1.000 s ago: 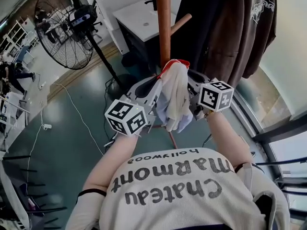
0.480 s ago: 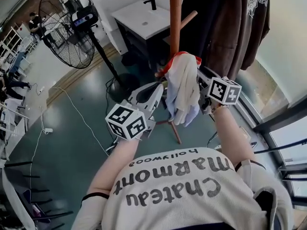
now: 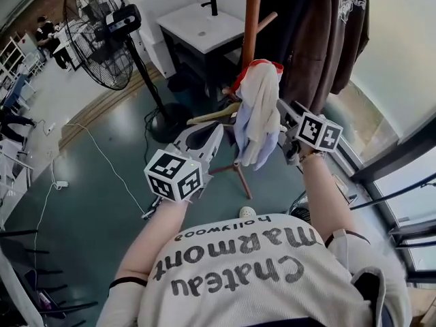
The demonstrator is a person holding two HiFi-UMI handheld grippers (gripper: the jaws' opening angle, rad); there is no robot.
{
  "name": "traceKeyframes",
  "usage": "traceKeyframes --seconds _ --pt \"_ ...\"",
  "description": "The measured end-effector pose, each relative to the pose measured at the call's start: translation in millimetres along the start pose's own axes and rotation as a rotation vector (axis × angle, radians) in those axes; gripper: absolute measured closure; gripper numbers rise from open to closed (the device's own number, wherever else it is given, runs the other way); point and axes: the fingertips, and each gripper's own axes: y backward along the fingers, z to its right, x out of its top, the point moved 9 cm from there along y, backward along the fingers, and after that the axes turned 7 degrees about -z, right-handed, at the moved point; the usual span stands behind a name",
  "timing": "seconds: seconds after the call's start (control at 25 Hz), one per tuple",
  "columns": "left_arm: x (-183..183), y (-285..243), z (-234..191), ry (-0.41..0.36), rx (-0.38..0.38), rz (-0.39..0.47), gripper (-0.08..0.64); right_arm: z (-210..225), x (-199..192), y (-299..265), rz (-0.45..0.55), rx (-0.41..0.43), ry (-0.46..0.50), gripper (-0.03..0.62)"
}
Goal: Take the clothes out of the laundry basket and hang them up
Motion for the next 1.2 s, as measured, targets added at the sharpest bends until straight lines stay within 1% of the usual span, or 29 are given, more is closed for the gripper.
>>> traceKeyframes --seconds 0.08,0.2,0.28,0.32,0.4,0.52,0.64,0.72,0.84,1.0,1.12,1.2 --pt "-4 9 4 0.013 0.008 0.000 0.551 -9 -10 14 0.012 -0.005 -0.001 0.383" --pt "-11 22 16 0.047 0.017 0.004 0.551 -25 -23 43 0.054 -0.055 0.005 0.394" --pt "-16 29 25 0.072 0.024 0.014 0.551 -35 -32 65 0.087 -0.098 -0.005 0.482" --pt "-19 33 31 0.086 0.023 0.021 0.551 -40 -37 77 0.098 -0.115 -0.014 0.512" --pt "-27 41 45 0.109 0.004 0.038 0.551 -49 -48 99 0.108 -0.133 -0.027 0.534" --pt "-41 53 69 0.105 -0.024 0.044 0.551 -55 -66 132 0.122 -0.147 -0.024 0.541" --pt "-63 64 89 0.082 -0.028 0.016 0.551 -57 -90 157 0.120 -0.176 -0.035 0.541" --pt "-79 67 99 0.096 -0.033 -0.007 0.551 -57 -108 171 0.093 -0.190 -0.042 0.541" --pt "-96 62 111 0.141 -0.039 -0.029 0.551 -54 -128 189 0.041 -0.212 -0.028 0.541" --pt "-115 46 131 0.171 -0.068 -0.062 0.551 -36 -146 213 0.014 -0.254 -0.038 0.541" --pt "-134 29 154 0.199 -0.111 -0.107 0.551 -14 -163 237 0.006 -0.300 -0.080 0.541" --pt "-145 16 168 0.197 -0.137 -0.141 0.552 3 -174 254 0.001 -0.332 -0.116 0.541"
